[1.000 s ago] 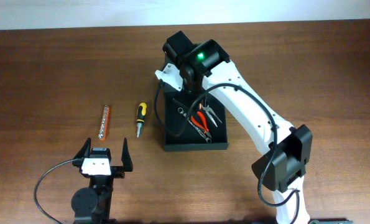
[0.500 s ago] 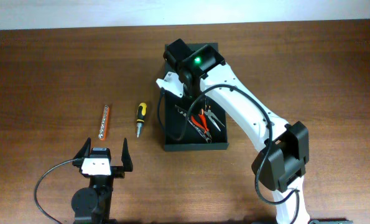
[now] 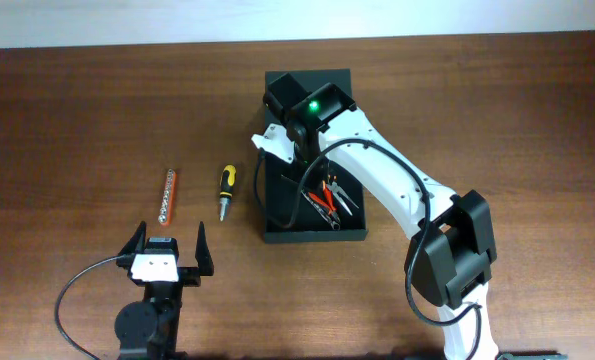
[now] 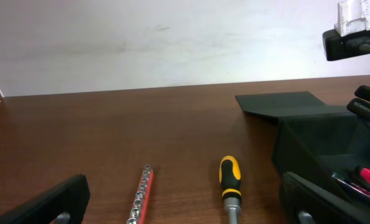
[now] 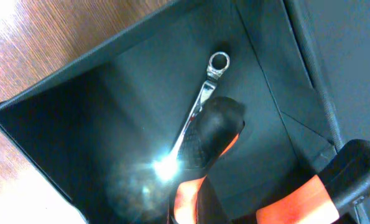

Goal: Pack container
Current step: 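Lower the needle-nose pliers into the box and open the right gripper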

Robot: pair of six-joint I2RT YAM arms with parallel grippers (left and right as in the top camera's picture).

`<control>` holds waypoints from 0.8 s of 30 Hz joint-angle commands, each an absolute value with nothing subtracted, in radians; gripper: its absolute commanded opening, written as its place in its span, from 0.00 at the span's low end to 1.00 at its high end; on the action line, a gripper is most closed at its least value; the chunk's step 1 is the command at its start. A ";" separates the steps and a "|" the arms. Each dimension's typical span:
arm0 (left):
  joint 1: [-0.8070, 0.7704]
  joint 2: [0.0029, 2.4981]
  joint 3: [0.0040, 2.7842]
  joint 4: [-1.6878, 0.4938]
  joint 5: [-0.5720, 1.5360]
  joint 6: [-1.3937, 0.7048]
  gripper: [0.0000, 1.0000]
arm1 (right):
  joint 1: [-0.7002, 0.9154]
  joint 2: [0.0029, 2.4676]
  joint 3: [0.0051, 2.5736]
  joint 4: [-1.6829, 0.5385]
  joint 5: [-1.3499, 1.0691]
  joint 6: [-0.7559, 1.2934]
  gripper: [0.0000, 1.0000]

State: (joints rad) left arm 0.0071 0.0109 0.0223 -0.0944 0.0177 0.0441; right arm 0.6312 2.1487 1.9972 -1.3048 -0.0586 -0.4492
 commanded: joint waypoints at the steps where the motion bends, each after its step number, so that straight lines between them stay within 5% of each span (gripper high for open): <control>1: 0.011 0.005 0.015 -0.095 0.010 0.035 0.99 | 0.641 2.152 1.995 -1.297 -0.076 -0.468 0.04; 24: 0.011 0.005 0.015 -0.095 0.010 0.035 0.99 | 0.641 2.154 1.840 -1.196 -0.096 -0.467 0.04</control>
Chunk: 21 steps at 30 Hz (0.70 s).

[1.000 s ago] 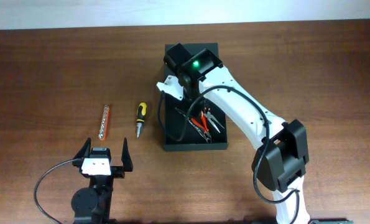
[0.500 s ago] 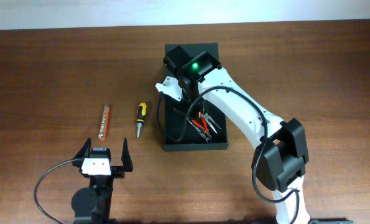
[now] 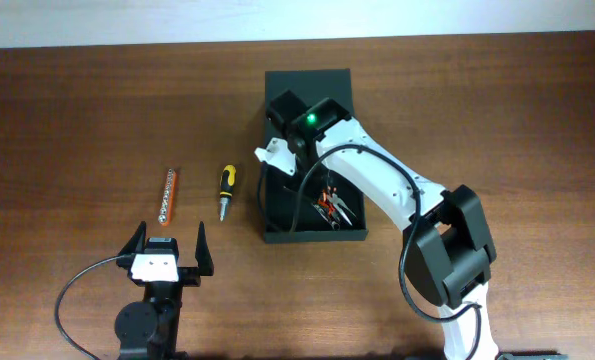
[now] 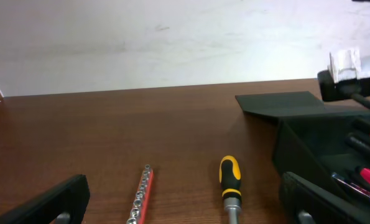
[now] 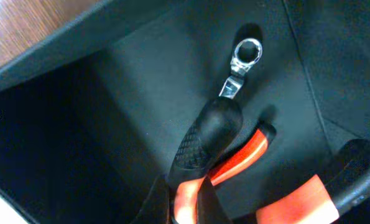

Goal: Pack container
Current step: 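Lower the needle-nose pliers into the box and open the right gripper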

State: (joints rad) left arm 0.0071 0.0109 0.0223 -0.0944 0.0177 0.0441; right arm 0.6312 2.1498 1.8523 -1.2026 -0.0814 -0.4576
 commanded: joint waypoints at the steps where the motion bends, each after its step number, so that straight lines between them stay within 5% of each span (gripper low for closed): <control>1: 0.011 0.005 0.015 -0.095 0.010 0.035 0.99 | 0.641 2.154 1.839 -1.194 -0.099 -0.467 0.04; 21: 0.011 0.005 0.015 -0.095 0.010 0.035 0.99 | 0.641 2.154 1.793 -1.147 -0.150 -0.463 0.04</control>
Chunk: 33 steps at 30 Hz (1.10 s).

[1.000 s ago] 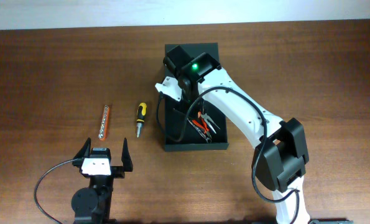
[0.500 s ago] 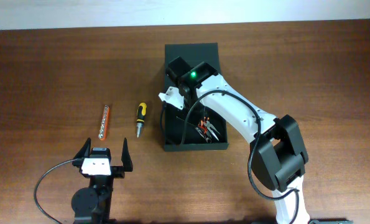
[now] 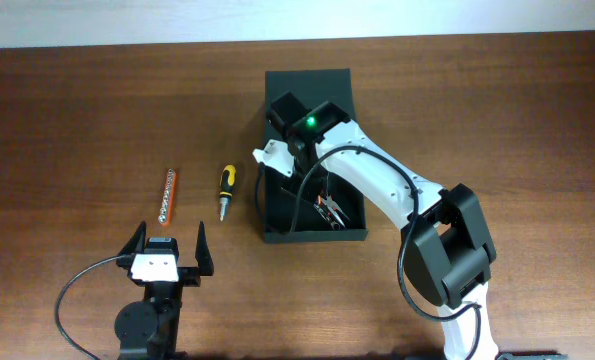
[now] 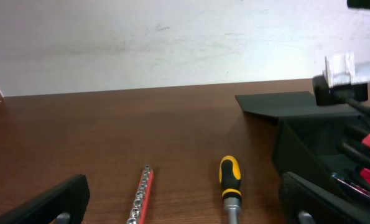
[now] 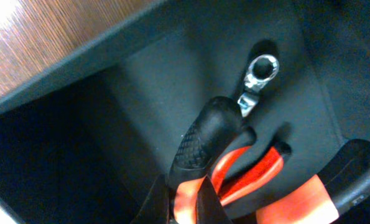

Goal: Pack container
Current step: 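Lower the needle-nose pliers into the box and open the right gripper, then raise the right gripper and withdraw it to the right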

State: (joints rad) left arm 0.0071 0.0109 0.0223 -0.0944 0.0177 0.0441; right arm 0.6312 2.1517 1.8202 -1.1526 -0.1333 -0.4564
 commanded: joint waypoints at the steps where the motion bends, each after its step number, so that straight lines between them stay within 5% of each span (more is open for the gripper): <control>1: 0.011 0.005 0.015 -0.095 0.010 0.035 0.99 | 0.640 2.154 1.772 -1.136 -0.150 -0.463 0.04; 7: 0.011 0.005 0.015 -0.095 0.010 0.035 0.99 | 0.640 2.154 1.757 -1.134 -0.150 -0.464 0.05; 10: 0.011 0.005 0.015 -0.095 0.010 0.035 0.99 | 0.640 2.154 1.757 -1.132 -0.147 -0.464 0.23; 14: 0.011 0.005 0.015 -0.095 0.010 0.035 0.99 | 0.640 2.154 1.757 -1.132 -0.147 -0.464 0.29; 23: 0.011 0.005 0.015 -0.095 0.010 0.035 0.99 | 0.640 2.154 1.757 -1.128 -0.142 -0.464 0.32; 29: 0.011 0.005 0.015 -0.095 0.010 0.035 0.99 | 0.640 2.153 1.805 -1.147 -0.073 -0.426 0.60; 31: 0.011 0.005 0.015 -0.095 0.010 0.035 0.99 | 0.640 2.153 1.874 -1.190 -0.066 -0.419 0.87; 33: 0.011 0.005 0.015 -0.095 0.010 0.035 0.99 | 0.635 2.153 1.938 -1.219 -0.063 -0.393 0.99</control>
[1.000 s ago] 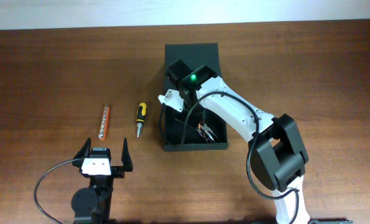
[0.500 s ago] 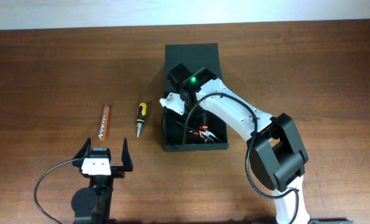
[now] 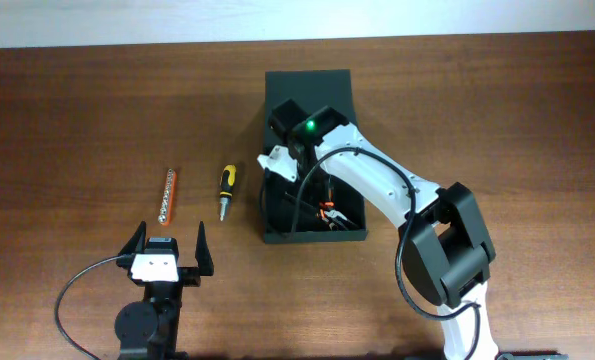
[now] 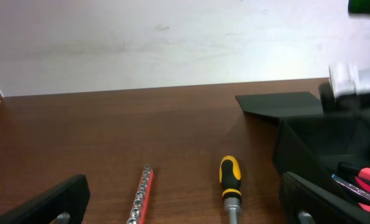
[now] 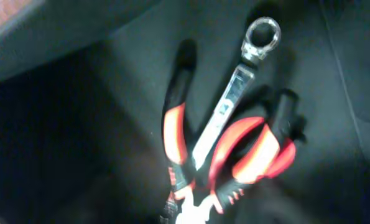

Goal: Pack container
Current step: 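Raise the right gripper and withdraw it to the right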

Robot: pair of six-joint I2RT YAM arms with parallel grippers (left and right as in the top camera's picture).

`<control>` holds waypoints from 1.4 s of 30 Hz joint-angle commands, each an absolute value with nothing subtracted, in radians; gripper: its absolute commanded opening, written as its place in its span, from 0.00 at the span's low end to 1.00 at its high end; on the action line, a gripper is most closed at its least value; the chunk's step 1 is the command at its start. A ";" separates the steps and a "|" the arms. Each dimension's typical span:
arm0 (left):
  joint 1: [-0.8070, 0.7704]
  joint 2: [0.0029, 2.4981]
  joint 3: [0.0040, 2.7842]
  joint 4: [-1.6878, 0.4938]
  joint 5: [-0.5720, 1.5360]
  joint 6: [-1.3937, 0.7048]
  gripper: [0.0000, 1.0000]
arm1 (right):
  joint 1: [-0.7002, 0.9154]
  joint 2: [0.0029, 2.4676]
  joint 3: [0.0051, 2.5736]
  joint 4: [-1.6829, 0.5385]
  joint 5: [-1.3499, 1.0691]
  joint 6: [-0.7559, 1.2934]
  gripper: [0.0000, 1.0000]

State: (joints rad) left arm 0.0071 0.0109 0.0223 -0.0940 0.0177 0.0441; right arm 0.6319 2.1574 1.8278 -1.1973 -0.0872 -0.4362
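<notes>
The black container (image 3: 277, 236) stands open at mid-table, its lid (image 3: 308, 84) laid back. My right gripper (image 3: 299, 195) reaches down into it; its fingers do not show in the right wrist view. Black-and-red pliers (image 5: 175, 124) lie loose on the container floor across a silver wrench (image 5: 234, 93), and red handles (image 3: 329, 212) show from overhead. A yellow-and-black screwdriver (image 3: 226, 186) and a red socket rail (image 3: 169, 195) lie on the table left of the container. My left gripper (image 3: 167, 247) rests open near the front edge, with nothing in it.
The left wrist view looks over the screwdriver (image 4: 229, 180) and socket rail (image 4: 141, 193) toward the container wall (image 4: 296, 149) and a pale back wall. The right arm's white links (image 3: 377, 185) arch over the container's right side.
The pliers, held close under the right wrist camera before, now lie farther off on the wrench on the container floor, let go. The left arm has not moved.
My right gripper held the pliers above the wrench in the container. At each later moment it was lower and the wrench nearer. Now the pliers lie in the container. The left gripper, screwdriver and socket rail stayed in place.
</notes>
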 commanded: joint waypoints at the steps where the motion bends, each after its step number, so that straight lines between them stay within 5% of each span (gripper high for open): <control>1: 0.011 0.005 0.015 -0.095 0.010 0.035 0.99 | 0.632 2.153 1.975 -1.232 -0.056 -0.373 0.99; 11: 0.011 0.005 0.015 -0.095 0.010 0.035 0.99 | 0.481 2.153 2.386 -1.418 0.093 -0.118 0.99; 20: 0.011 0.005 0.015 -0.095 0.010 0.035 0.99 | 0.159 2.153 2.639 -1.639 0.173 0.052 0.99; 28: 0.011 0.005 0.015 -0.095 0.010 0.035 0.99 | -0.203 2.153 2.627 -1.699 0.136 0.161 0.99; 42: 0.011 0.005 0.015 -0.095 0.010 0.035 0.99 | -0.426 2.153 2.438 -1.631 0.136 0.166 0.99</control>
State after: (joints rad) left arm 0.0071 0.0109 0.0223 -0.0944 0.0177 0.0441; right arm -0.4149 2.1590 2.5107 -1.6630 0.1383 0.1547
